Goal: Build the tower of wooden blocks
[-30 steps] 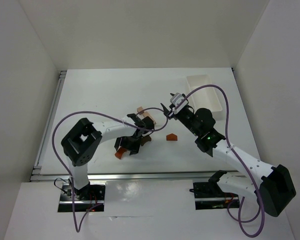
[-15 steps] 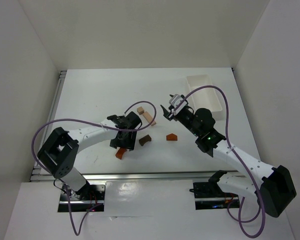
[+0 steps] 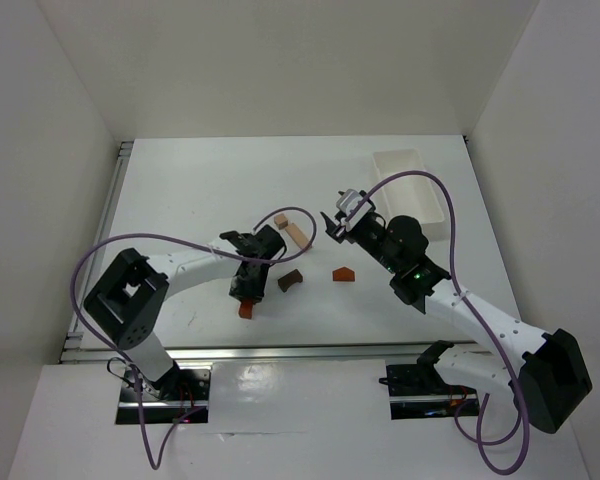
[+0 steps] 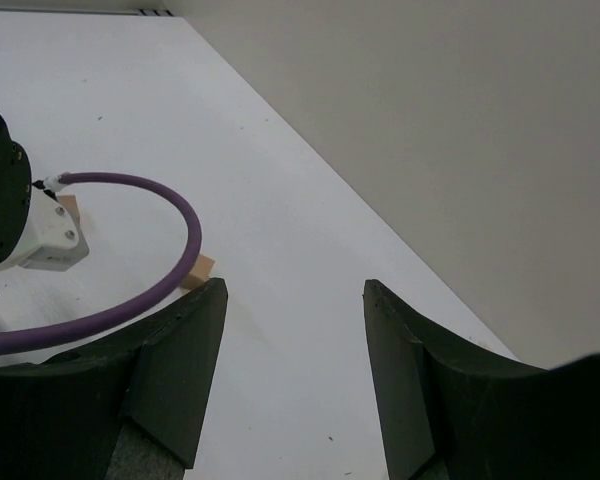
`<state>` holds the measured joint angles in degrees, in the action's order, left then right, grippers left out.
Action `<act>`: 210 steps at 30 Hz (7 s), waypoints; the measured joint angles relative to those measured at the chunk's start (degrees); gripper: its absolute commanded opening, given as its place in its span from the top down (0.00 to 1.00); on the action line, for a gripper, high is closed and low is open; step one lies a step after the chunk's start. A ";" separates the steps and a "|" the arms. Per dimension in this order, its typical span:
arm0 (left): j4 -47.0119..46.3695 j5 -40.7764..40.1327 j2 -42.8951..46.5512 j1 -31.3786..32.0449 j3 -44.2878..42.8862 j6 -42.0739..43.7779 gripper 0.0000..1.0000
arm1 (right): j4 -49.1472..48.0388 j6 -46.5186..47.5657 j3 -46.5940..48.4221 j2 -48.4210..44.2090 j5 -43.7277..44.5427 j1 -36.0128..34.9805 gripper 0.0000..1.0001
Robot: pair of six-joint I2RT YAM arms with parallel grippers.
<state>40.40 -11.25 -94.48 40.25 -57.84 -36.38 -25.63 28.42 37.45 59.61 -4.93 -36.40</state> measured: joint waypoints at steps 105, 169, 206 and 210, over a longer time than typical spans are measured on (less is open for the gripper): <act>-12.00 10.54 25.22 -12.35 2.10 11.61 0.01 | 7.58 -19.37 27.06 19.91 -13.79 -2.80 0.00; -13.44 17.77 34.27 -40.02 2.67 -4.33 0.01 | 29.49 -22.75 50.66 63.56 9.22 -3.10 0.38; -13.73 19.15 36.39 -39.93 9.38 -4.35 0.01 | 40.06 -29.18 27.78 34.47 9.51 -10.73 0.93; -13.88 19.10 36.39 -39.34 9.40 -4.35 0.01 | 42.93 -30.29 24.79 34.32 9.90 -12.59 0.93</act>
<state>26.52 7.86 -58.08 0.91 -48.45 -40.73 17.30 -1.87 62.24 93.93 4.97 -48.99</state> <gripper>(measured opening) 0.992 0.421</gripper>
